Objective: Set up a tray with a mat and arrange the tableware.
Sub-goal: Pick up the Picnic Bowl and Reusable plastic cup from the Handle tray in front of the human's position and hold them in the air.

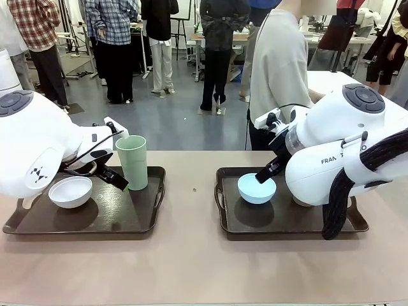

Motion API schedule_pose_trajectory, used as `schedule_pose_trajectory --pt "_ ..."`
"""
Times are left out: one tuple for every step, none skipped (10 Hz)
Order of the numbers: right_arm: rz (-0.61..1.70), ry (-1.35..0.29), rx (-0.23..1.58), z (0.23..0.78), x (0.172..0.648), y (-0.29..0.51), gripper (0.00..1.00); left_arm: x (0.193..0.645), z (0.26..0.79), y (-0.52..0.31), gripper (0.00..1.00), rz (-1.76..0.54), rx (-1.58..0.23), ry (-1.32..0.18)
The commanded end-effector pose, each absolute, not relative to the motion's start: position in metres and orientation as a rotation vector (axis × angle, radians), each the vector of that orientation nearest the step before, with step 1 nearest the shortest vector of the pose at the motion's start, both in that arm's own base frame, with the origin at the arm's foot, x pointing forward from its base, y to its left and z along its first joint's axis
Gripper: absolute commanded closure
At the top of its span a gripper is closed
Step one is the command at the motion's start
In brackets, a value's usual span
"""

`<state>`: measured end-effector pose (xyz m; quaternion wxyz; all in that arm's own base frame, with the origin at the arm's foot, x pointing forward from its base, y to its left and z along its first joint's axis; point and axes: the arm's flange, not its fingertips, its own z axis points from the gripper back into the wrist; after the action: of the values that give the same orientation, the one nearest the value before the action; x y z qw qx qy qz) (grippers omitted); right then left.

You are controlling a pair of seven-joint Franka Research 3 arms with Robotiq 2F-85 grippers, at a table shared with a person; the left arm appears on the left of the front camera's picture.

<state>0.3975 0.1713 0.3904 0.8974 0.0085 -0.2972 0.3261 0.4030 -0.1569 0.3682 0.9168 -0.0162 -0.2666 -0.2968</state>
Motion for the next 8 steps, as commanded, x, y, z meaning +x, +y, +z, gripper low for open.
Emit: schedule_pose_trajectory --pt "0.674 -0.616 0.018 0.39 0.398 0.171 0.0 0.404 0.368 -0.155 0.0 -0.608 -0.032 -0.548" --pt "0.675 -0.616 0.018 0.39 0.398 0.171 0.0 0.403 0.368 -0.157 0.0 -0.611 -0.033 -0.548" --pt "0.661 -0.573 0.02 0.399 0.381 0.173 0.0 0.382 0.38 -0.151 0.0 -0.682 -0.03 -0.549" --pt "0.605 -0.514 0.041 0.413 0.361 0.168 0.0 0.361 0.394 -0.145 0.0 -0.713 -0.025 -0.553" --pt "0.575 -0.445 0.036 0.42 0.338 0.155 0.0 0.338 0.401 -0.138 0.0 -0.737 -0.039 -0.505" --pt "0.546 -0.394 0.045 0.424 0.318 0.144 0.0 0.319 0.406 -0.132 0.0 -0.742 -0.015 -0.462" --pt "0.534 -0.391 0.035 0.426 0.297 0.134 0.0 0.301 0.411 -0.124 0.0 -0.719 0.006 -0.426" --pt "0.524 -0.358 0.01 0.424 0.269 0.121 0.0 0.28 0.417 -0.114 0.0 -0.714 -0.002 -0.375"
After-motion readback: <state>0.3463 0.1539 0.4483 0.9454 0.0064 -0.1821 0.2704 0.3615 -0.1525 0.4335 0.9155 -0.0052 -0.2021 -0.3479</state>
